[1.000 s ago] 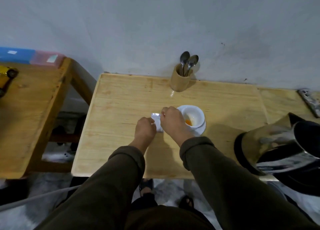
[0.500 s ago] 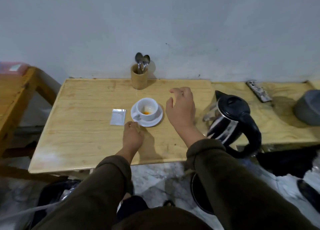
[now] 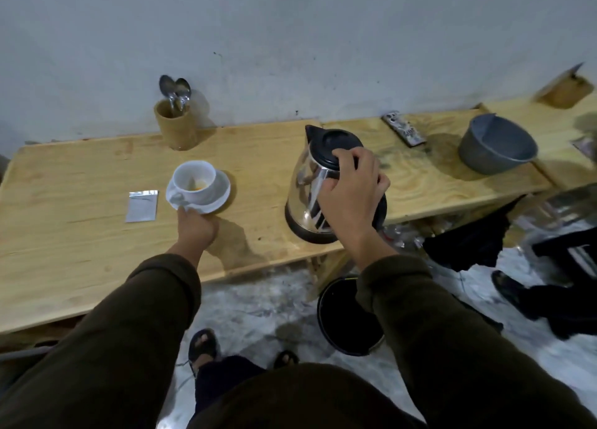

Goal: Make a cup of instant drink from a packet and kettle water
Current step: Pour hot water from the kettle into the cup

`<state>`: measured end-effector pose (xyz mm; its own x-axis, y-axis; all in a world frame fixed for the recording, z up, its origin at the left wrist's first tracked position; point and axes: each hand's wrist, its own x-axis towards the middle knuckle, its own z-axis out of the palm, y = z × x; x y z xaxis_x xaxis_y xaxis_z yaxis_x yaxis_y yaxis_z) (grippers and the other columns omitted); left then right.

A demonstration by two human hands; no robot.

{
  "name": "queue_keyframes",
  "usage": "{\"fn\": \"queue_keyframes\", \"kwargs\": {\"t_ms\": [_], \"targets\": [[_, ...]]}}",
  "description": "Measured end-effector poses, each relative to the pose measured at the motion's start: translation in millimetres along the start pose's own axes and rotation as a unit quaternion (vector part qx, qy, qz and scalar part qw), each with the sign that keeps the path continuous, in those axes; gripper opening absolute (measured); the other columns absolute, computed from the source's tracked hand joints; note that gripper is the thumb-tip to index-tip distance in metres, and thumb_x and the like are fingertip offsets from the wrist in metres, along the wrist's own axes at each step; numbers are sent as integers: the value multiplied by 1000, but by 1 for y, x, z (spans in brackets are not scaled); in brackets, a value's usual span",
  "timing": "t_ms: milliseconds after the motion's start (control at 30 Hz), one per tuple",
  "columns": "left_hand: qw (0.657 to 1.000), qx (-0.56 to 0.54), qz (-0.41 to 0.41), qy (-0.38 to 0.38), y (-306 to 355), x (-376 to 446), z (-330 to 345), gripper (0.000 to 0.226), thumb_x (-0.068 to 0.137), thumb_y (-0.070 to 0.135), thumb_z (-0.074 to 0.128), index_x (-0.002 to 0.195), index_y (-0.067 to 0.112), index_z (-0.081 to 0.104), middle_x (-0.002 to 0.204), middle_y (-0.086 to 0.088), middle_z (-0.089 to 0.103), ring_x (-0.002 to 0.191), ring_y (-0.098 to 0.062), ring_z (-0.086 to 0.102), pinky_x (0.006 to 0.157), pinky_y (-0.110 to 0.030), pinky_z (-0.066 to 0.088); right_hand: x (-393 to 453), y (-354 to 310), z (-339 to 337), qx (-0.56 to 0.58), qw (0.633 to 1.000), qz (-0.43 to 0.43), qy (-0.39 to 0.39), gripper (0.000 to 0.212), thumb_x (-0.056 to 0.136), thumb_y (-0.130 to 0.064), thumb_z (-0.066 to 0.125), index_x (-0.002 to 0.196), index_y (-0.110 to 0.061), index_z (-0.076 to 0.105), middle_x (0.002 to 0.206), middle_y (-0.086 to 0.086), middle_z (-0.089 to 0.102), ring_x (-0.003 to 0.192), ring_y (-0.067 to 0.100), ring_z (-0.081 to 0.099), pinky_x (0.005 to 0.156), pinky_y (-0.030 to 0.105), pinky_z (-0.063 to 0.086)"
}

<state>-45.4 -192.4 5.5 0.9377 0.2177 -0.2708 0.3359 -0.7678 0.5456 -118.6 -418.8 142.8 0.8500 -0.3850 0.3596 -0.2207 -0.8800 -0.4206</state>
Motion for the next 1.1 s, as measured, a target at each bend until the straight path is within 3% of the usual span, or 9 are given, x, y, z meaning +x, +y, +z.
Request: {"fn": "queue_keyframes", "kwargs": {"t_ms": [233, 333, 400, 467, 633, 800, 933, 1000, 1100], "targets": [[996, -63, -61, 26, 8, 2, -2, 37, 93, 13, 47, 124, -6, 53, 127, -25, 57, 123, -39, 51, 103, -41, 41, -4, 18, -8, 48, 990, 136, -3, 56, 76, -3, 59, 128, -16, 41, 130, 10, 44, 116, 29, 46, 96, 44, 39], [991, -82, -108, 20, 8, 6, -6, 41, 95, 17, 40, 127, -6, 51, 132, -23, 55, 125, -38, 49, 103, -40, 39, -5, 28, -11, 88, 968, 231, -38, 31, 81, -8, 59, 108, -14, 46, 108, 9, 53, 101, 33, 57, 93, 46, 47], [984, -108, -138, 21, 7, 8, -8, 45, 98, 24, 36, 130, -4, 50, 135, -23, 53, 126, -38, 49, 105, -41, 38, -3, 32, -12, 146, 946, 284, -54, 18, 82, -9, 60, 93, -15, 47, 90, 5, 53, 90, 32, 61, 81, 39, 52], [975, -142, -168, 26, 7, 10, -11, 49, 99, 30, 32, 130, -4, 49, 136, -23, 52, 126, -38, 49, 108, -42, 40, 0, 34, -11, 189, 934, 300, -54, 14, 83, -6, 60, 95, -11, 53, 87, 4, 53, 84, 27, 59, 72, 30, 46], [944, -249, -213, 32, 9, 14, -21, 51, 98, 34, 32, 132, -1, 49, 136, -20, 53, 127, -35, 50, 109, -42, 41, 5, 24, -10, 174, 951, 250, -45, 15, 81, -2, 58, 95, -9, 57, 85, 2, 54, 76, 20, 51, 70, 27, 41], [911, -332, -241, 39, 11, 19, -27, 55, 93, 30, 41, 141, 3, 38, 144, -19, 46, 130, -36, 48, 103, -42, 44, 26, 1, -14, 103, 986, 111, -66, 14, 78, -1, 56, 88, -11, 52, 87, 4, 55, 76, 21, 48, 68, 29, 38], [874, -406, -262, 47, 10, 25, -33, 71, 87, 40, 49, 146, 8, 25, 148, -16, 40, 133, -37, 44, 107, -44, 41, 44, -27, -14, 39, 995, 18, -92, 22, 80, -4, 55, 101, -10, 55, 93, 7, 60, 76, 20, 44, 67, 28, 34], [839, -450, -300, 52, 0, 36, -34, 82, 77, 55, 52, 144, 16, 25, 147, -9, 40, 132, -35, 44, 109, -45, 39, 51, -42, -13, 11, 994, -22, -106, 28, 81, -4, 54, 108, -13, 54, 99, 9, 63, 78, 22, 46, 67, 28, 34], [826, -462, -320, 41, -18, 58, -32, 79, 79, 53, 56, 142, 12, 28, 140, -15, 48, 125, -35, 53, 105, -46, 45, 60, -65, -8, -17, 987, -95, -130, 37, 82, -3, 53, 115, -20, 50, 101, 10, 64, 80, 28, 53, 64, 30, 37]]}}
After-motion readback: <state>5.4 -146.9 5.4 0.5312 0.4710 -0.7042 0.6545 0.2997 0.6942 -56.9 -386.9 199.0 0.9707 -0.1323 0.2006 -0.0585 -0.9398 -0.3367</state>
